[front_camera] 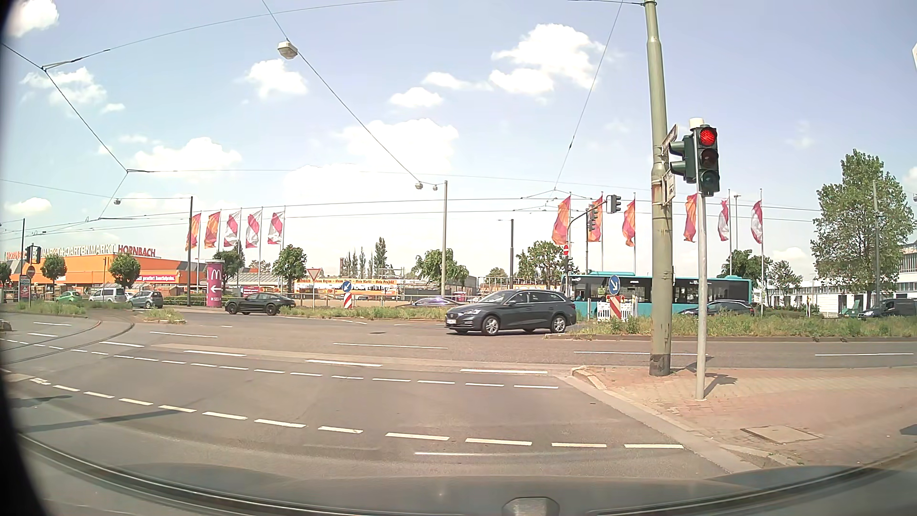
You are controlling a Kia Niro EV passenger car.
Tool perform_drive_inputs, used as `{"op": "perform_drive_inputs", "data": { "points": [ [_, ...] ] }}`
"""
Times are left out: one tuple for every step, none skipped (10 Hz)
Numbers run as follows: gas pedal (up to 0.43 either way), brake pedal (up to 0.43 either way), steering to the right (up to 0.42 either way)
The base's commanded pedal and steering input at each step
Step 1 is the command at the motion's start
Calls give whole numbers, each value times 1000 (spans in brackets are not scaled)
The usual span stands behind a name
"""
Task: Follow the waypoints while adhering to traffic rules and regulations
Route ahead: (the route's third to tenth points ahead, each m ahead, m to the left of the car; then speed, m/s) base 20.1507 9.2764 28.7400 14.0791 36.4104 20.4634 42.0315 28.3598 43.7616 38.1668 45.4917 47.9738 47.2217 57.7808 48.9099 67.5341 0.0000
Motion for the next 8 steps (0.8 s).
{"op": "perform_drive_inputs", "data": {
  "points": [
    [0,348,-48],
    [0,348,-48],
    [0,348,-49],
    [0,348,-48],
    [0,348,-48],
    [0,348,-49],
    [0,348,-49],
    [0,348,-48]
  ]
}}
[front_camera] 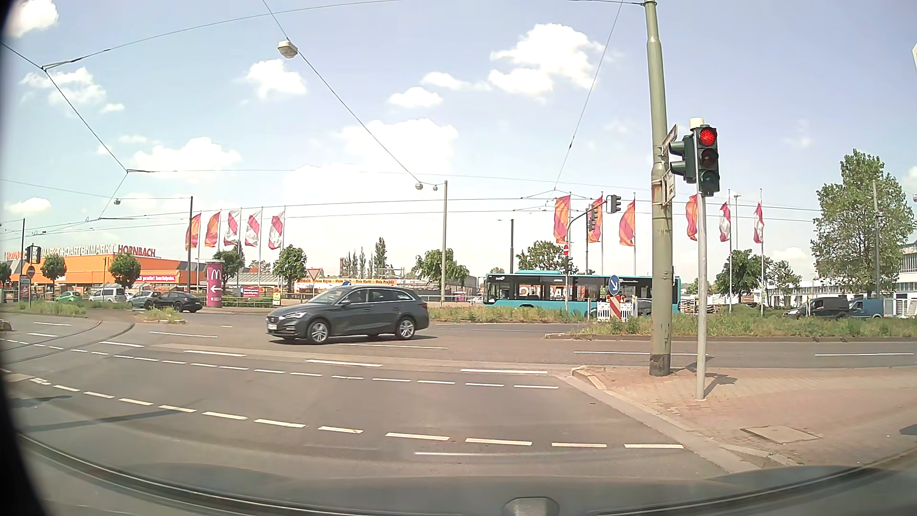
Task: Follow the waypoints while adhering to traffic rules and regulations
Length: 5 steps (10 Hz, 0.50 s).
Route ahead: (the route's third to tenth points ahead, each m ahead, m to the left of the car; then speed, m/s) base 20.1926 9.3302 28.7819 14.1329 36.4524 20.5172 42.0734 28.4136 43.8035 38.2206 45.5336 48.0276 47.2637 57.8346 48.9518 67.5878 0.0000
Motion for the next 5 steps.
{"op": "perform_drive_inputs", "data": {
  "points": [
    [0,348,-48],
    [0,348,-48],
    [0,348,-48],
    [0,348,-48],
    [0,348,-48]
  ]
}}
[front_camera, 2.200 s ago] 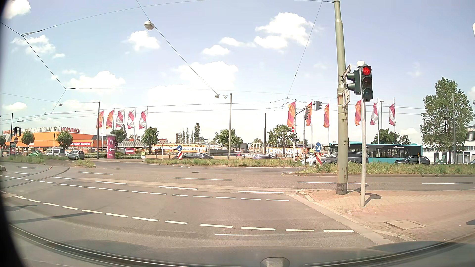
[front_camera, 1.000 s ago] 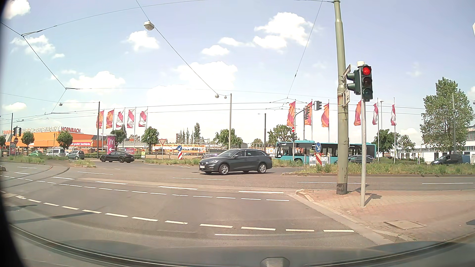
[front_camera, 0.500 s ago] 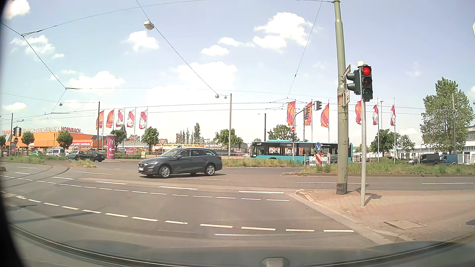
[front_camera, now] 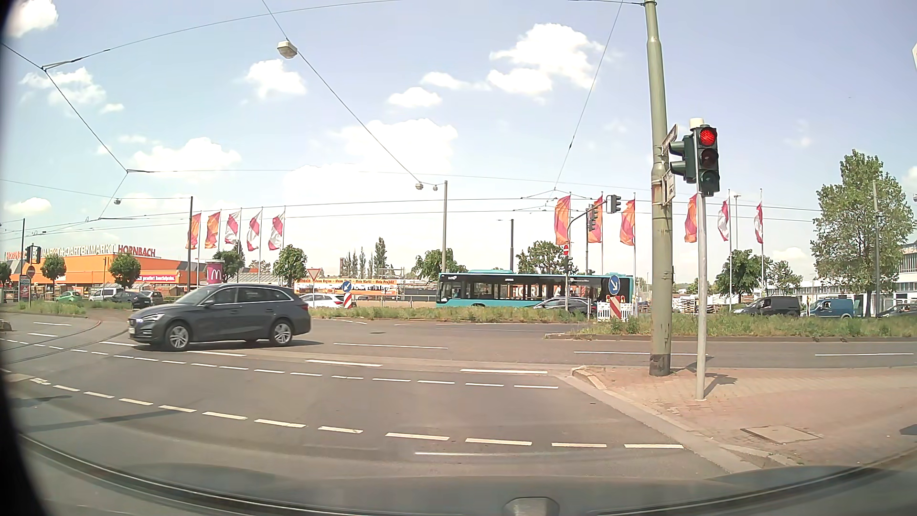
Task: Follow the waypoints while adhering to traffic rules and regulations
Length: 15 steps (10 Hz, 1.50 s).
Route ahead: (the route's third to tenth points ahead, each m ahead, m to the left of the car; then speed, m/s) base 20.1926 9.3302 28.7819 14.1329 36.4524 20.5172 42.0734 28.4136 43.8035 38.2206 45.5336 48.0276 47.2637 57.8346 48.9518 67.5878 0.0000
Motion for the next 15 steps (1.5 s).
{"op": "perform_drive_inputs", "data": {
  "points": [
    [0,348,-49],
    [0,348,-49],
    [0,348,-48],
    [0,348,-48],
    [0,348,-48],
    [0,348,-48],
    [0,348,-48],
    [0,348,-48],
    [0,348,-48],
    [0,348,-49],
    [0,348,-48],
    [0,348,-48],
    [0,348,-49],
    [0,348,-49],
    [0,348,-49]
  ]
}}
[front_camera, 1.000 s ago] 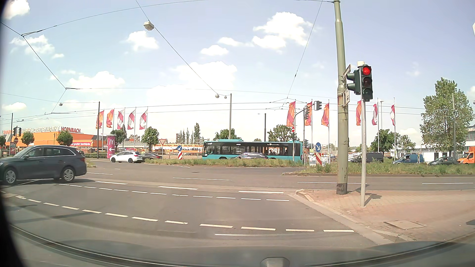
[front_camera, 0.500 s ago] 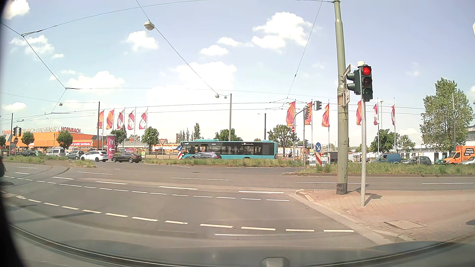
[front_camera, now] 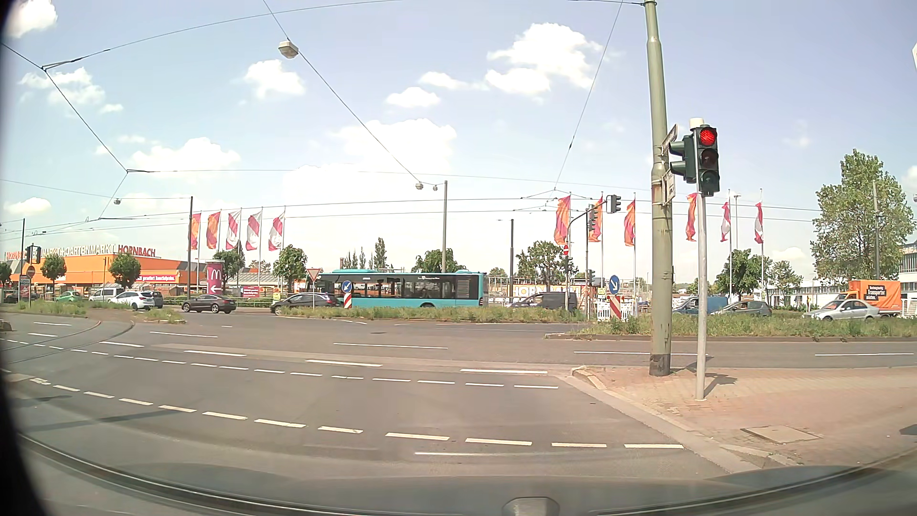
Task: Follow the waypoints while adhering to traffic rules and regulations
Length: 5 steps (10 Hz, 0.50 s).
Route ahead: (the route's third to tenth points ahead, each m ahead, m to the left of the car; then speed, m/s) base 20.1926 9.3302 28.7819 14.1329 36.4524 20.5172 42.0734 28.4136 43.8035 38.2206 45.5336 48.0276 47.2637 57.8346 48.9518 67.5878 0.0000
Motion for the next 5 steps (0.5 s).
{"op": "perform_drive_inputs", "data": {
  "points": [
    [0,348,-48],
    [0,348,-48],
    [0,348,-48],
    [0,348,-49],
    [0,348,-49]
  ]
}}
